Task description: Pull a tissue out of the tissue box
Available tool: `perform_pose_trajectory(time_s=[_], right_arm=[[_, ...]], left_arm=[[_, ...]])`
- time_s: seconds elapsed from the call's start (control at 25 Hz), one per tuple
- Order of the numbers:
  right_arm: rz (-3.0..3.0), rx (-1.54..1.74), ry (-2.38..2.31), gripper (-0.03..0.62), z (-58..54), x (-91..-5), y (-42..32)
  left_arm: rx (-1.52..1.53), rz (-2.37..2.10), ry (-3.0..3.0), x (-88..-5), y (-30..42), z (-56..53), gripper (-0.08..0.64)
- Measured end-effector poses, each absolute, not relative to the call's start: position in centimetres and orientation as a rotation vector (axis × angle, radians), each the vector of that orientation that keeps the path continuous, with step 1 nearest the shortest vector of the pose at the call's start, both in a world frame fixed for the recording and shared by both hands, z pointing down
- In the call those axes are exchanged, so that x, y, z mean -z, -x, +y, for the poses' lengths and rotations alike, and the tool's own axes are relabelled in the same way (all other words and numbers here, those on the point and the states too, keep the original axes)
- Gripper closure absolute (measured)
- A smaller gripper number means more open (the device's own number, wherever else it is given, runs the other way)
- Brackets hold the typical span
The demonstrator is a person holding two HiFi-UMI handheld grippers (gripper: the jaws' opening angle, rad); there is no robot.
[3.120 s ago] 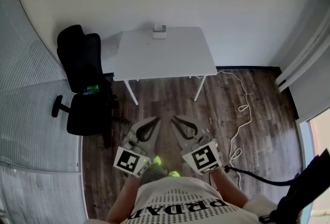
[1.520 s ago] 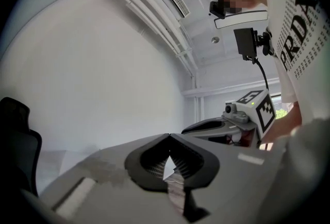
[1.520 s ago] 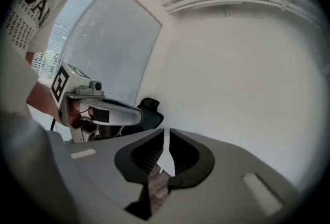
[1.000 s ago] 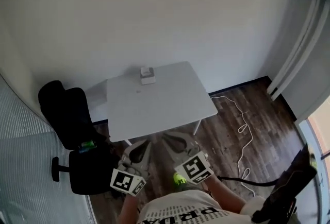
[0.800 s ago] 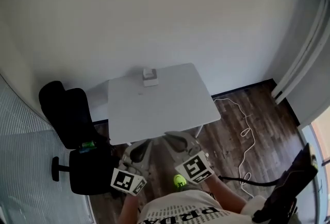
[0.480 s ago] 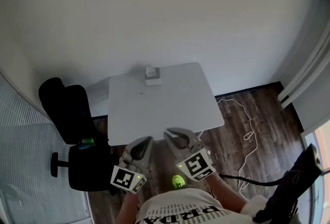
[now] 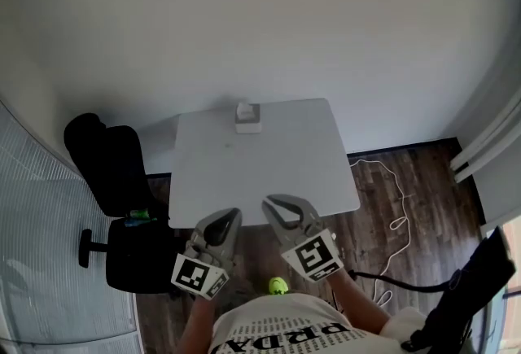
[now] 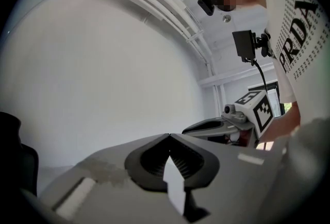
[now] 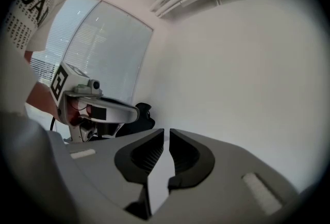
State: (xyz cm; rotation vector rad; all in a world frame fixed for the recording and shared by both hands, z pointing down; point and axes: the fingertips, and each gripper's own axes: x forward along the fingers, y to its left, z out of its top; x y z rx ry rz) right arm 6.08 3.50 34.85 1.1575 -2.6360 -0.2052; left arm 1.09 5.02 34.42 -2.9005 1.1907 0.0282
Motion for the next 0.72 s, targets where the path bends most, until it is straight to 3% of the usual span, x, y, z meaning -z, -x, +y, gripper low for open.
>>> perform_pose_trajectory(time_s=[0.72], right_arm=[[-2.593, 0.206, -1.161, 0.563, -7.4, -34.9, -3.1]], left_arm=[[-0.083, 1.135, 2.941, -34.5, 1.4, -6.5, 0.559]])
